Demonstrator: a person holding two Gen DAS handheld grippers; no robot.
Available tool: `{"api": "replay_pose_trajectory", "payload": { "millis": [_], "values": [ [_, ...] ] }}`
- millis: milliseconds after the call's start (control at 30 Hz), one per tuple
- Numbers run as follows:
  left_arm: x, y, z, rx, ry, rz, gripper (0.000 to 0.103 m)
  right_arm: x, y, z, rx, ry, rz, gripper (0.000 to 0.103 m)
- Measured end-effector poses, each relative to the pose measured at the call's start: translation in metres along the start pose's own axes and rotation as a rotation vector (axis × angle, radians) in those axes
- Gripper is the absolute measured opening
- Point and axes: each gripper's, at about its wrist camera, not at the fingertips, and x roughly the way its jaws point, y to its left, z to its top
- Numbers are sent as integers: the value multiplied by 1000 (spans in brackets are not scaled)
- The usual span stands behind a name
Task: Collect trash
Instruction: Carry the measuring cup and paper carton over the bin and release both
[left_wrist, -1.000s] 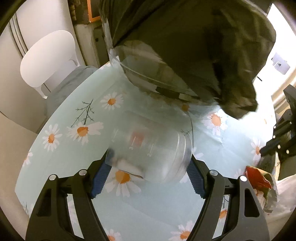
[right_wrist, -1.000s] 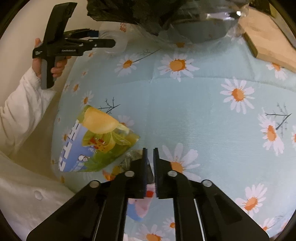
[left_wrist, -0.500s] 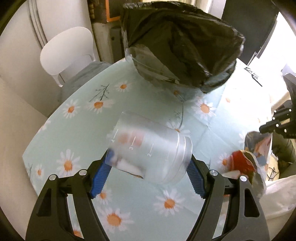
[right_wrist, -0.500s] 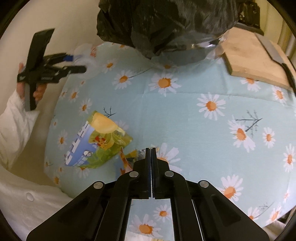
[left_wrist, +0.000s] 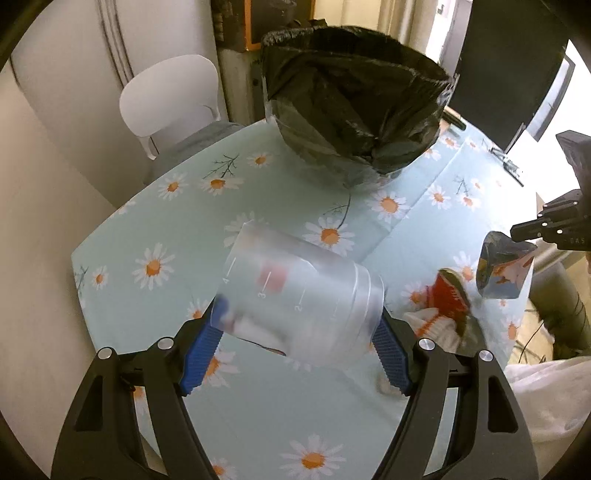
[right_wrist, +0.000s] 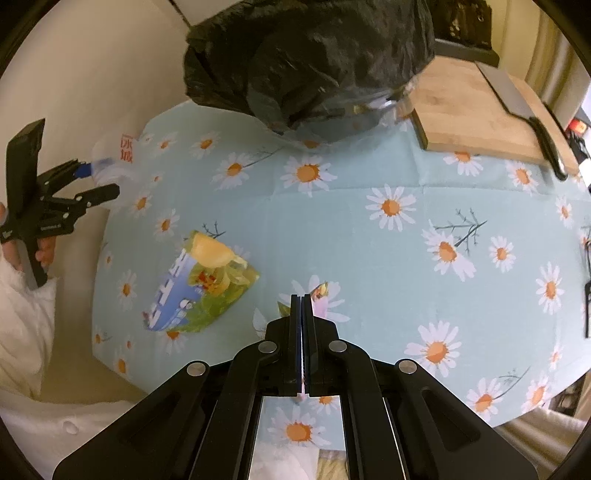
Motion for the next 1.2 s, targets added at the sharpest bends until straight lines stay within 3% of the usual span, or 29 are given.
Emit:
{"api": "replay_pose_trajectory", "payload": {
  "millis": [133, 533, 767, 967, 1200],
  "values": [
    [-9, -8, -9, -29, 5, 20, 75, -16, 4, 4, -29, -27, -16, 1],
    [-29, -43, -19, 19, 33, -47, 75, -77, 8, 22, -65, -135, -55, 1],
    [-33, -51, -1, 33, 61, -45, 75, -108, 15, 43, -108, -204, -50, 1],
    [-39, -54, 20, -7, 35, -42, 75, -126, 13, 65, -159, -245, -26, 1],
    [-44, -62, 49, -56, 26, 13, 75, -143, 5, 101, -247, -256, -52, 1]
  ]
}}
